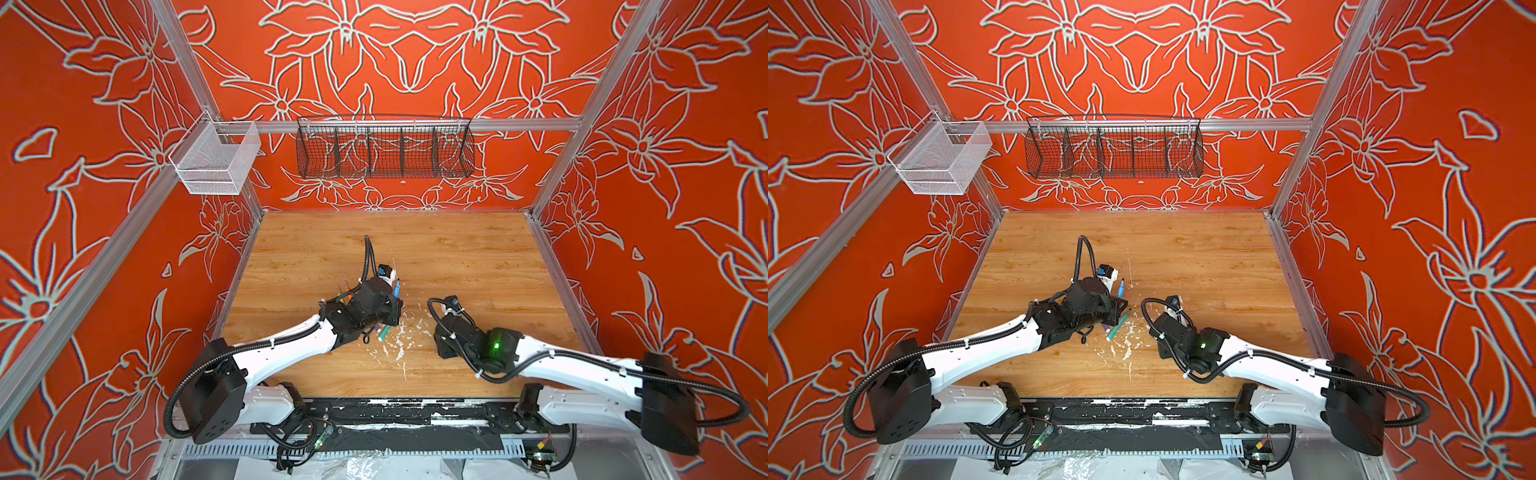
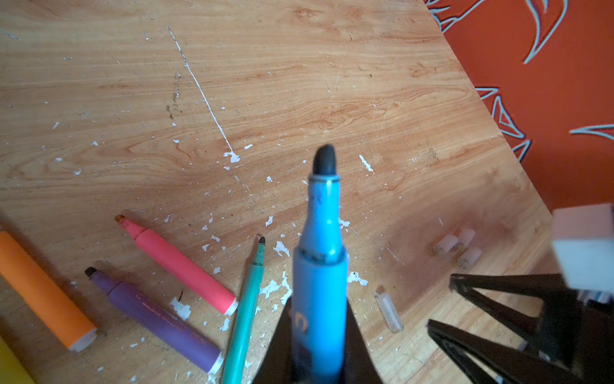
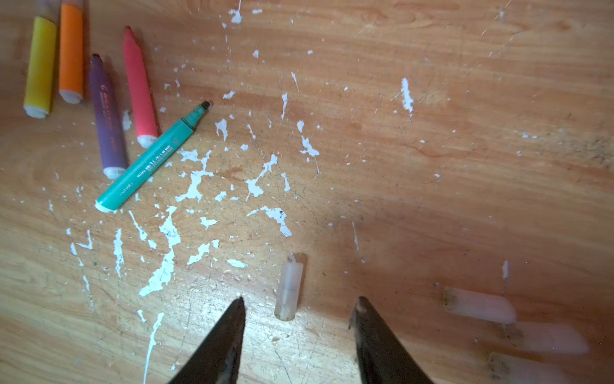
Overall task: Insert the pens into the pen caps
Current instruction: 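Move the right gripper over a translucent pen cap and lower it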
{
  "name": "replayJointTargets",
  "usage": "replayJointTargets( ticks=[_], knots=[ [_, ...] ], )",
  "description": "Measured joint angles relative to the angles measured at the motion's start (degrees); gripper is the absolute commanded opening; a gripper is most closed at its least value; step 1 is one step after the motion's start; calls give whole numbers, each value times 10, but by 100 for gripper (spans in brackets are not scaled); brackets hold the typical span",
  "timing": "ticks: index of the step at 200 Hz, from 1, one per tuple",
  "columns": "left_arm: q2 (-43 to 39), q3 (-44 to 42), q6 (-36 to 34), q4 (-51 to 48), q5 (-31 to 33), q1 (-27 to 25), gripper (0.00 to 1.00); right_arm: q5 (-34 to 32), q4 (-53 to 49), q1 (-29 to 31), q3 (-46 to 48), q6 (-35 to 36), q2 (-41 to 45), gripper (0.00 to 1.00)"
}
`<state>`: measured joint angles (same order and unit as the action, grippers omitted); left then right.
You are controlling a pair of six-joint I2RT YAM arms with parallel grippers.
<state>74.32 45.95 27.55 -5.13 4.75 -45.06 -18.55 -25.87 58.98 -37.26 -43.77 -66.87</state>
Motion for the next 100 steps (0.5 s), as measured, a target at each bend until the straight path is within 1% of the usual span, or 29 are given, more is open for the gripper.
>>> replayJointTargets(
  ticks=[34, 67, 88, 100],
  knots=[
    [0, 0, 0, 0, 1, 0, 0, 19, -7, 0, -40, 6, -69, 53],
    [0, 0, 0, 0, 1, 0, 0, 19, -14, 0, -56, 7, -105, 53],
    [0, 0, 0, -2, 1, 0, 0, 20, -22, 0, -63, 7, -118, 48],
    [0, 0, 0, -2, 1, 0, 0, 22, -24, 0, -63, 7, -120, 48]
  ],
)
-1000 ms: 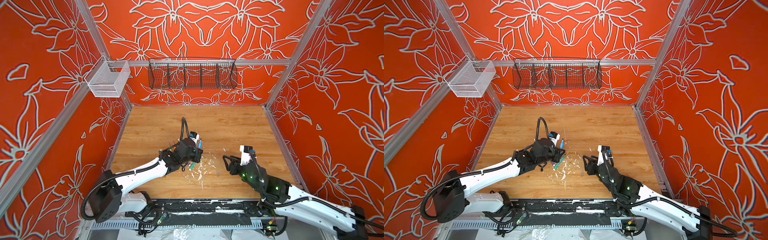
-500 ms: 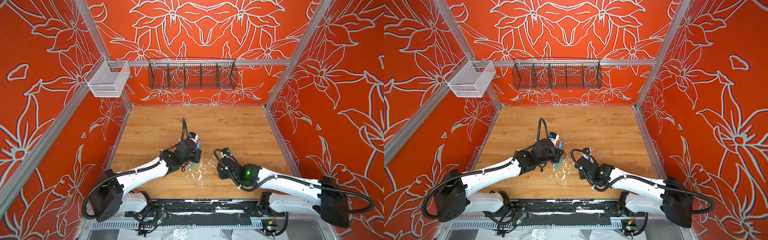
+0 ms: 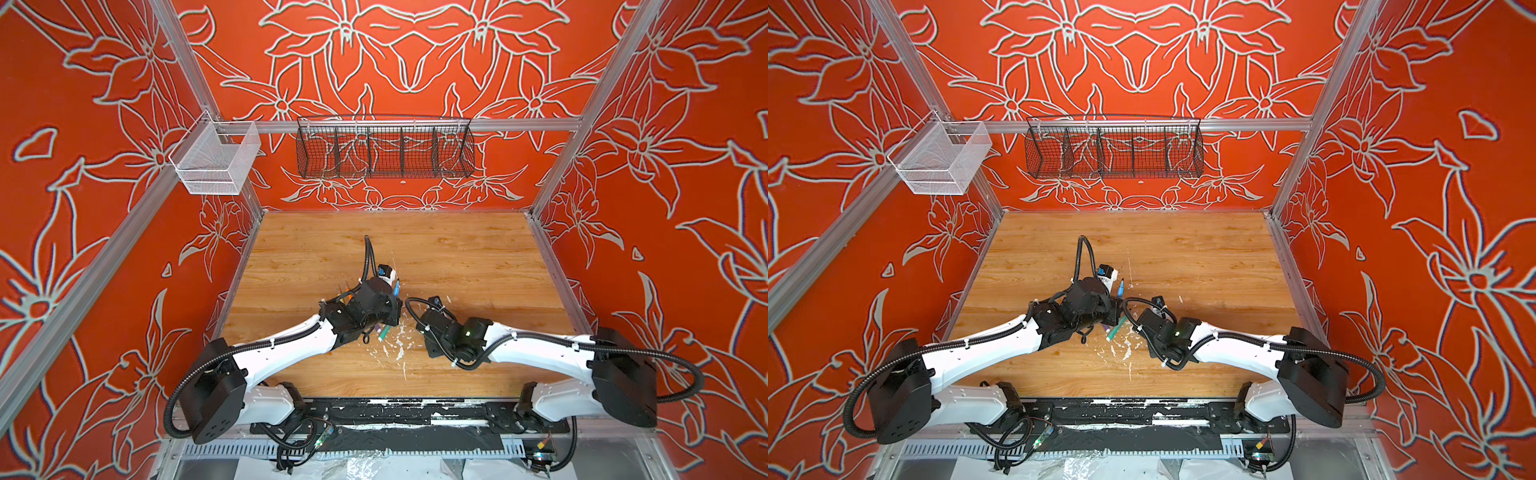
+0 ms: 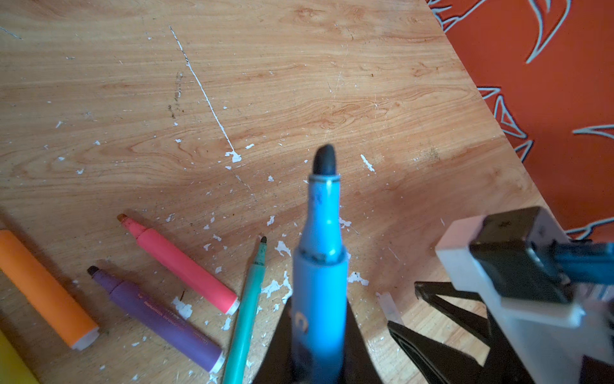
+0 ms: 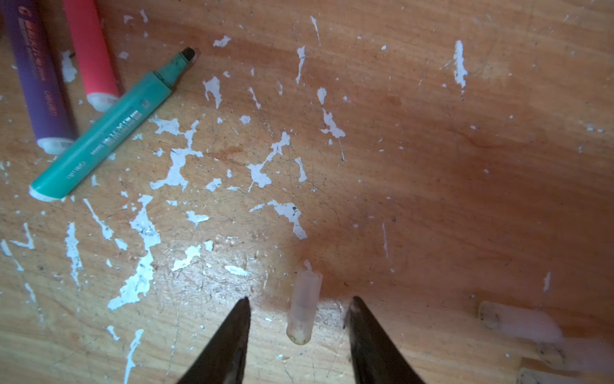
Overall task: Insert the pens into the pen caps
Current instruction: 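Move the right gripper over a translucent pen cap and lower it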
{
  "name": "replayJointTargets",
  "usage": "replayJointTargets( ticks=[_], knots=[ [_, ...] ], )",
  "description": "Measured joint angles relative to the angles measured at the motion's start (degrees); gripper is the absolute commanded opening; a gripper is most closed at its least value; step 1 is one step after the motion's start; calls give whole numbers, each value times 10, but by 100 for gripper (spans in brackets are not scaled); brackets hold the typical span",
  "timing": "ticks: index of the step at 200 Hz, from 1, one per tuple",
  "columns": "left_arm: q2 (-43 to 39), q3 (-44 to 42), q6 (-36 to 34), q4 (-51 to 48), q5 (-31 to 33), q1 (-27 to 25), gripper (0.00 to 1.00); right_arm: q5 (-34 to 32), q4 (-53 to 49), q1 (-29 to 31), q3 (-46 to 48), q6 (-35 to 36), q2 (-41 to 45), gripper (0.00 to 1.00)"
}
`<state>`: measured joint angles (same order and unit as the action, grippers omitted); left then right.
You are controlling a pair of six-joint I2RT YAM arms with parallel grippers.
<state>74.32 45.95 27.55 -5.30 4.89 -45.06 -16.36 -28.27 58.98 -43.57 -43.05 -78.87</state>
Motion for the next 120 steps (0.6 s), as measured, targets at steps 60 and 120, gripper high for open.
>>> replayJointTargets(
  ticks=[60, 120],
  knots=[
    [0, 0, 3, 0, 0, 0, 0, 19, 0, 0, 16, -8, -6, 46],
    [0, 0, 4, 0, 0, 0, 0, 28, 6, 0, 17, -13, -52, 39]
  ],
)
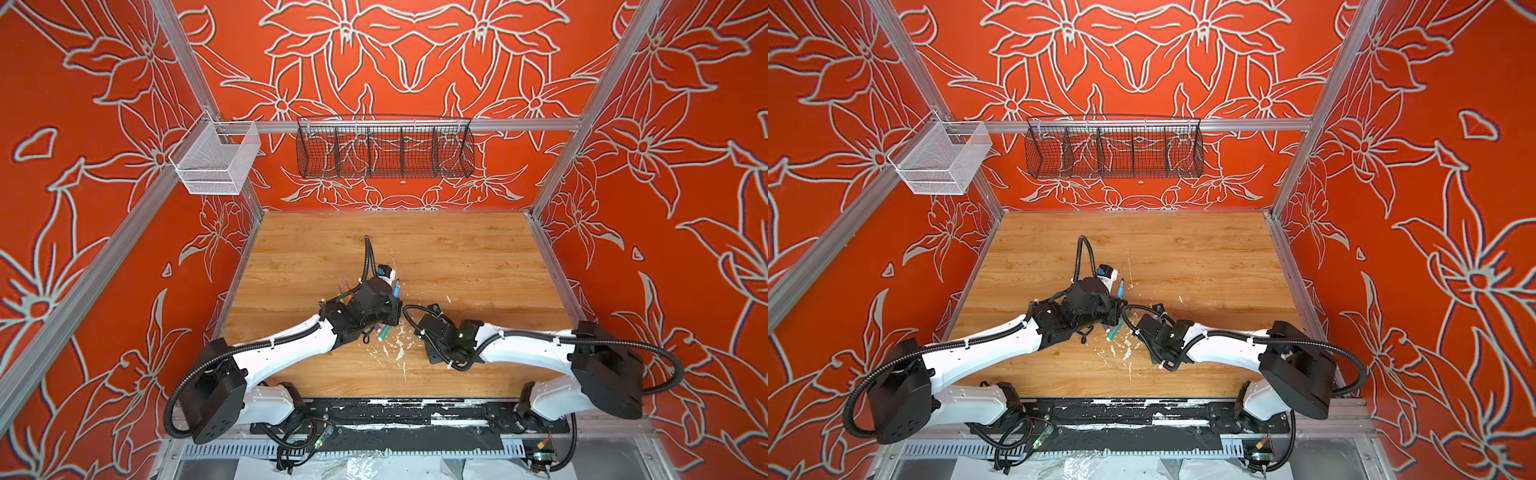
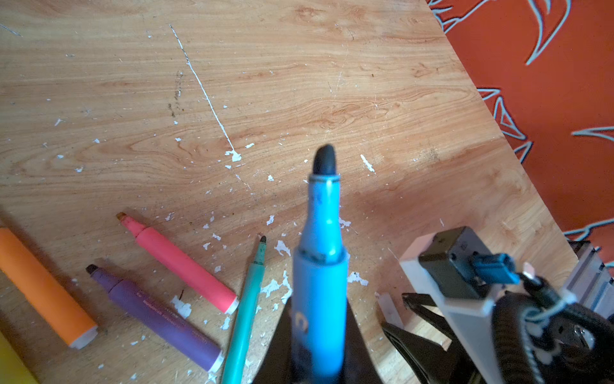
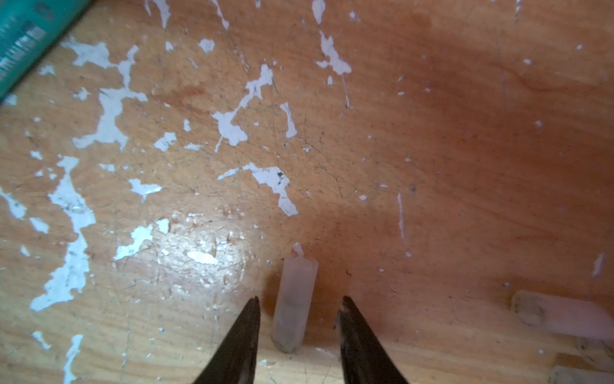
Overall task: Insert the pens into the pen caps
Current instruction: 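Move the right gripper over a translucent pen cap and lower it, then close the right gripper on the translucent cap and lift it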
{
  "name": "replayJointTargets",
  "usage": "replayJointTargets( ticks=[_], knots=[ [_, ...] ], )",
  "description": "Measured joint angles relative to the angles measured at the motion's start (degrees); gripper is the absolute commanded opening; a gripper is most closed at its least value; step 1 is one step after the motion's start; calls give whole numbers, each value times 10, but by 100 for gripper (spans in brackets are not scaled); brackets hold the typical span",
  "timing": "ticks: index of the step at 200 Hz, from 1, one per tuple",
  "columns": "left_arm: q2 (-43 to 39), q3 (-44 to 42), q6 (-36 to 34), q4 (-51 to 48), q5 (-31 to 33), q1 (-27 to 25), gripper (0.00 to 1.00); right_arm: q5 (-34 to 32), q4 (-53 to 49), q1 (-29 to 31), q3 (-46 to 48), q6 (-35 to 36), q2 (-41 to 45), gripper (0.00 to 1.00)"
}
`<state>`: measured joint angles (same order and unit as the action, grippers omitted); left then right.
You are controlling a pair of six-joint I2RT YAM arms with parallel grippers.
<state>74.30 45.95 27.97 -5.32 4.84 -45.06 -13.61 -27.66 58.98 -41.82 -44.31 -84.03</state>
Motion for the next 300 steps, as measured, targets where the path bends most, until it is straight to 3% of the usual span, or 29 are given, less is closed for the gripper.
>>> replayJointTargets(
  ticks=[205, 245, 300],
  knots=[
    [-4, -9, 0, 17, -26, 0, 0, 0, 75, 0, 22, -30, -4, 13],
    [-37, -49, -3, 53, -62, 0, 0, -6, 49, -1, 46, -31, 54, 11],
    [-82, -83, -10, 110, -109, 0, 0, -56, 16, -2, 25, -24, 235, 10]
  ],
)
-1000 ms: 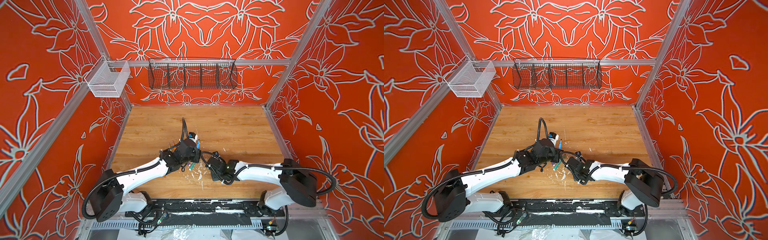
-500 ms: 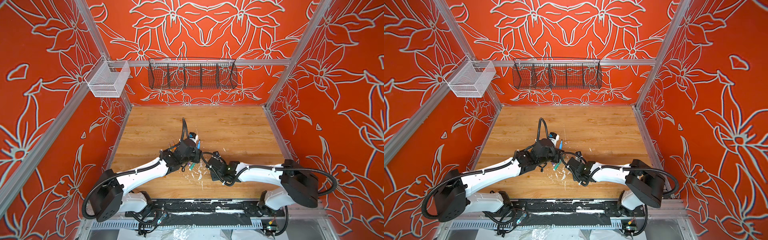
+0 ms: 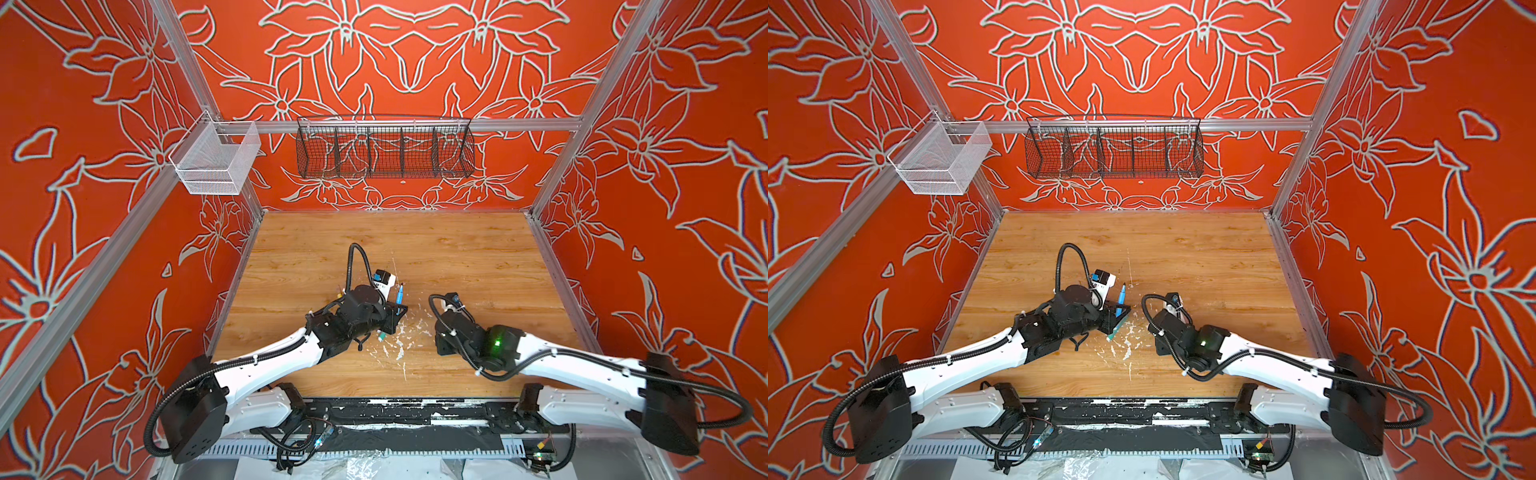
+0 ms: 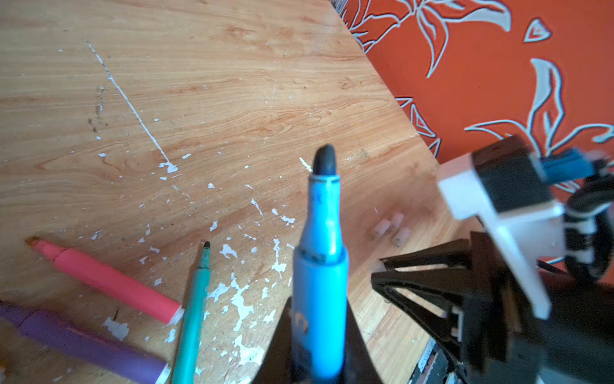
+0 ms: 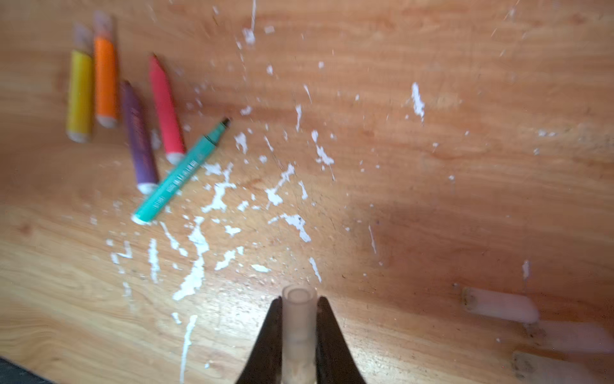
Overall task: Insert the pens into the pen caps
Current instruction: 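Close the right gripper on the translucent cap and lift it, then carry the cap with the right gripper over the blue marker tip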
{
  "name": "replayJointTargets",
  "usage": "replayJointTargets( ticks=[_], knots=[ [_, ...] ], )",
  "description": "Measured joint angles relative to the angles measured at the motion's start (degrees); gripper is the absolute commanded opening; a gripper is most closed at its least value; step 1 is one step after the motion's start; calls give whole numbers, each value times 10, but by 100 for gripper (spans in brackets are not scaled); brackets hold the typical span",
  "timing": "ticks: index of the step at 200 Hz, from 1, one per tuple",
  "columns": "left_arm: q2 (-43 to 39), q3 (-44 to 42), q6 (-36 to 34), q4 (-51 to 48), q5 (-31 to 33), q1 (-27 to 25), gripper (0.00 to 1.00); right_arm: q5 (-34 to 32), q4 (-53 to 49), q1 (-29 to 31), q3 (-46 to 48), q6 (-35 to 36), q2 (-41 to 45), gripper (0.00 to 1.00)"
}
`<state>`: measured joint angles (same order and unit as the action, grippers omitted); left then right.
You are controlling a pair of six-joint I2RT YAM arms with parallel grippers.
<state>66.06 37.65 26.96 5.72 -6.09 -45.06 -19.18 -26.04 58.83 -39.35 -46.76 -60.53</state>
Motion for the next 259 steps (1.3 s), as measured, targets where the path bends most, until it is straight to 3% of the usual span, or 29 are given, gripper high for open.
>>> replayJointTargets(
  ticks=[40, 80, 182, 259],
  knots=[
    [-3, -10, -1, 23, -28, 0, 0, -30, 28, 0, -22, 22, 109, 9],
    [-3, -6, -9, 26, -64, 0, 0, -34, 107, 0, -23, 43, 144, 8],
    [-3, -6, -25, 31, -110, -16, 0, 31, 385, 0, -23, 72, 68, 4],
    [-12, -6, -27, 43, -111, -18, 0, 25, 488, 0, -7, 71, 24, 1]
  ],
)
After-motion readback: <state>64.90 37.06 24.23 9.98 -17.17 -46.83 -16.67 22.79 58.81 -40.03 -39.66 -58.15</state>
